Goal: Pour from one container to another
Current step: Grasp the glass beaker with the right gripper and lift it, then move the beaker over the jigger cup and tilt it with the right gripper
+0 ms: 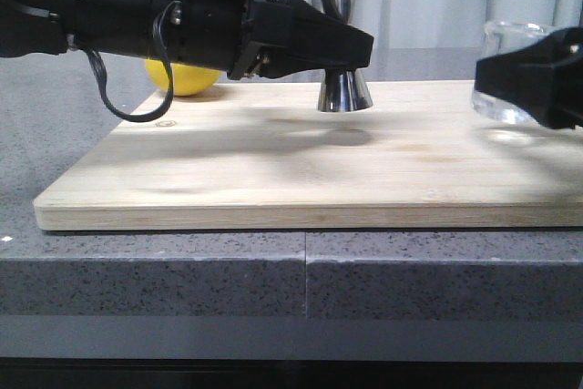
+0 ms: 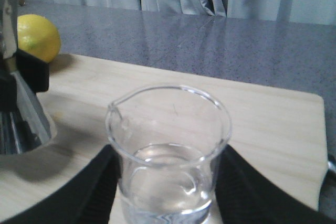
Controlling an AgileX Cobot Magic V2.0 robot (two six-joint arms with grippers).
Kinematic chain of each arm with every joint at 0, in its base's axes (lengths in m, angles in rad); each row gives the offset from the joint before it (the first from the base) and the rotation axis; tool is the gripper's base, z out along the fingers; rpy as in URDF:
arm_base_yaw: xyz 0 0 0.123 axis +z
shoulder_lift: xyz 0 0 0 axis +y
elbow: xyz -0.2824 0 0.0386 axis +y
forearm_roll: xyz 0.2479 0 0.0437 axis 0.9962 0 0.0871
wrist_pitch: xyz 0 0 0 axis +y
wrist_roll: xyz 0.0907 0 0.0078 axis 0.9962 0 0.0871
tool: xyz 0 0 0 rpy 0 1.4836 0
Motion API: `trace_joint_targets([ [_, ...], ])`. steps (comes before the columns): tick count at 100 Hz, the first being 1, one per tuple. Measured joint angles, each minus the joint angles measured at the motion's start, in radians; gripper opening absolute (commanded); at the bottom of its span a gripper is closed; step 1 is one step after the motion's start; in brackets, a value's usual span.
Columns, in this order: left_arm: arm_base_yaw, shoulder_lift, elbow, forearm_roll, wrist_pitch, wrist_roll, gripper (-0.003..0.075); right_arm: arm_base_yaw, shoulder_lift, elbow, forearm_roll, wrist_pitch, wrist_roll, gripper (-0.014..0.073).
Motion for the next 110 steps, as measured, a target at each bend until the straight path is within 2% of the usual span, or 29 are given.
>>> trace_joint_targets([
  [18,0.0,0.0,0.0,0.027,-0.008,0.0,-0.0021,0.0,0.0,-0.078,-0.026,0.035,0.0,0.0293],
  [46,0.0,0.0,0.0,0.031,-0.008,0.0,-0.0021,0.0,0.001,-0.224,-0.089,0.176,0.002,0.0293],
  [78,0.0,0.0,0.0,0.039,-0.009,0.0,-0.0021,0.012,-0.078,-0.373,-0.175,0.434,0.008,0.0293],
  [110,0.0,0.0,0.0,0.056,-0.01,0.0,-0.0021,0.113,-0.149,-0.462,-0.221,0.659,0.012,0.0293],
])
